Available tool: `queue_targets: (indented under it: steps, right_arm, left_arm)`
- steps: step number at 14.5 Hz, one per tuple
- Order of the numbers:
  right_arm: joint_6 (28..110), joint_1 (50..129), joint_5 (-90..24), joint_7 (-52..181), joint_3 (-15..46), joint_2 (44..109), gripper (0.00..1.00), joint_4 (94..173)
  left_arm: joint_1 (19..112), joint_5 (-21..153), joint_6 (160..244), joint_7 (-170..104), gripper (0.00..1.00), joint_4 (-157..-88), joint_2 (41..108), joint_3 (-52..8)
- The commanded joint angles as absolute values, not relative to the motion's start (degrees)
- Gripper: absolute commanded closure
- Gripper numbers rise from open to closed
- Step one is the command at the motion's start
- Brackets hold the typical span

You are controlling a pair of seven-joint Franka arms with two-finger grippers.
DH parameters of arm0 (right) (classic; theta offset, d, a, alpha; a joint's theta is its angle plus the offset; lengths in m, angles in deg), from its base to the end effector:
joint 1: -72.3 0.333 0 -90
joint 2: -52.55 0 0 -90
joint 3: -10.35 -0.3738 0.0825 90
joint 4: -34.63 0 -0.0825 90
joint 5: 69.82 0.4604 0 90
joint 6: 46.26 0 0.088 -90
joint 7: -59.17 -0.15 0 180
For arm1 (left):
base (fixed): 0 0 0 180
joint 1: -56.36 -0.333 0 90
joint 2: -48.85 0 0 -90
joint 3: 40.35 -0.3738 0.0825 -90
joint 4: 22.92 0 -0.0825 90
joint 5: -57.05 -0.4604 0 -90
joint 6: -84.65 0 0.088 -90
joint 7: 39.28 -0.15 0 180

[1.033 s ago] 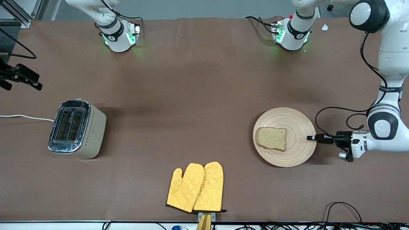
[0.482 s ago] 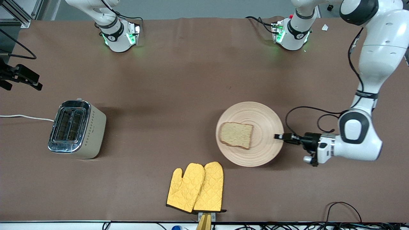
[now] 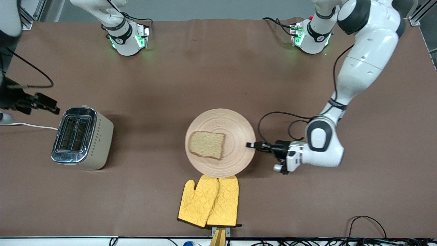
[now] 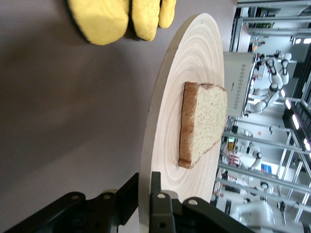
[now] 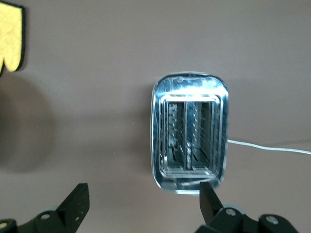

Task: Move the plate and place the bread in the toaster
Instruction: 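Slide the plate toward the toaster with the left gripper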

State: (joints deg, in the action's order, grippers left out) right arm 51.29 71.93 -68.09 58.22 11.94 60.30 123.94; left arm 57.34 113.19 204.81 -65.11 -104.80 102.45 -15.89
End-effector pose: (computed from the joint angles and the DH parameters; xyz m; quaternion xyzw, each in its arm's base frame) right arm 0.6883 -0.0184 0.5684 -0.9995 0.0272 -0.0044 0.0131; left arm 0.7438 -0.3603 0.1496 0.8402 -0.0440 -0.0989 0.5313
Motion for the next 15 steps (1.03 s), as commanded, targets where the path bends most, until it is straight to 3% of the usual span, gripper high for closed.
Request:
queue_targets:
  steps: [1,6,11,13,14,15]
  right_arm:
    - [57.96,74.92,-67.53,51.98,11.67,63.0,0.0,127.7]
    - [72.01,79.67,-67.53,44.6,11.58,69.77,0.0,132.18]
    - [82.41,84.5,-67.62,34.42,11.58,77.94,0.0,133.16]
    - [84.24,86.88,-67.71,30.44,11.58,82.15,0.0,132.98]
    - [85.22,87.58,-67.71,29.3,11.58,83.13,0.0,133.07]
    - [85.23,88.72,-67.71,27.55,11.58,83.31,0.0,133.07]
  left_arm:
    - [63.54,120.66,212.4,-67.75,1.0,-104.22,103.6,-15.56]
    - [72.61,125.06,223.68,-69.08,1.0,-102.03,107.38,-15.65]
    - [74.73,130.26,225.01,-73.12,0.98,-102.03,108.96,-15.74]
    - [74.73,130.17,225.01,-73.38,0.79,-102.11,108.88,-15.91]
    - [74.47,130.09,225.01,-73.04,0.48,-102.11,108.53,-16.0]
    - [74.04,129.74,225.01,-72.42,0.01,-102.2,108.0,-16.0]
